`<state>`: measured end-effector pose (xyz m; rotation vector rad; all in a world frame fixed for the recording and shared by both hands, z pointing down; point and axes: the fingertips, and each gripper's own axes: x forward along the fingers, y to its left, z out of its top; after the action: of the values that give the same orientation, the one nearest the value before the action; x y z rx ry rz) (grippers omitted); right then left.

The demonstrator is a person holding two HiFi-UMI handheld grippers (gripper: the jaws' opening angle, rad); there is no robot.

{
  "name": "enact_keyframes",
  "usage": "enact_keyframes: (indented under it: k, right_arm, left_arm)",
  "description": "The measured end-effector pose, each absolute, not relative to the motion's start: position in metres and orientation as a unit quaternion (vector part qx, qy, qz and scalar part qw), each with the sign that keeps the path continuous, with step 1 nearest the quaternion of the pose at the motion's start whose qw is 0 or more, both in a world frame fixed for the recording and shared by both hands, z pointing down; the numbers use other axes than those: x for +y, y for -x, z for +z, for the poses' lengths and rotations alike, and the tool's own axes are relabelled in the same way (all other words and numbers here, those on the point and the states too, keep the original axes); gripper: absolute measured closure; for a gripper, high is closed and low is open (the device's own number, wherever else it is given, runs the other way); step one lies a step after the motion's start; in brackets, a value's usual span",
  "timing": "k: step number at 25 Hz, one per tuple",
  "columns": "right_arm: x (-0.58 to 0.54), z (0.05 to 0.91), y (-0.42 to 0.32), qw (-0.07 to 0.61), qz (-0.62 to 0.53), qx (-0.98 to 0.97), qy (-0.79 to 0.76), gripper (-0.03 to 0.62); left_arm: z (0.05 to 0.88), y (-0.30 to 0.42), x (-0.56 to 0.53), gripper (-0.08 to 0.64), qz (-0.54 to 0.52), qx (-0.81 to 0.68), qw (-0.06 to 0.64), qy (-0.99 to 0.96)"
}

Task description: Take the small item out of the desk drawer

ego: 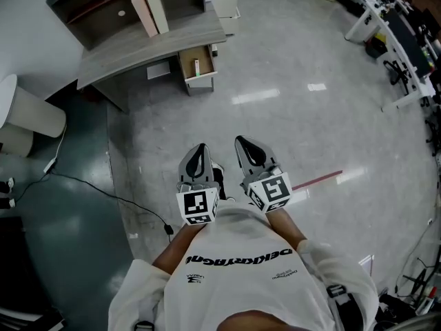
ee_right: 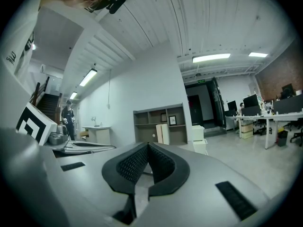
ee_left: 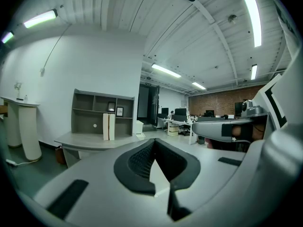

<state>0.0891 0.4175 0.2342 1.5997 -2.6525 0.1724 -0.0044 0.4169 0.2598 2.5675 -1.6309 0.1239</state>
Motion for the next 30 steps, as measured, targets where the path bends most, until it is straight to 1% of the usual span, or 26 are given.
enact_keyframes:
  k: [5, 22, 30]
  right_arm:
    - [0.354, 0.243, -0.091, 0.026, 0.073, -0.858, -0.508, 0.560]
    - [0.120, 0.229, -0.060, 0.034, 0.077, -0.864, -0.496, 0.560]
    - [0.054, 0.243, -0.067, 0.047, 0.084, -0.849, -0.520, 0.560]
  left_arm:
    - [0.262, -0.008, 0.356, 0.545, 0.041, -0.527, 0.048, -0.848]
    - [0.237, 0.017, 0.111, 0.545, 0.023, -0.540, 0.059, -0.839]
    - [0.255, 0.015, 0.042, 0.545, 0.028, -0.528, 0.082, -0.845]
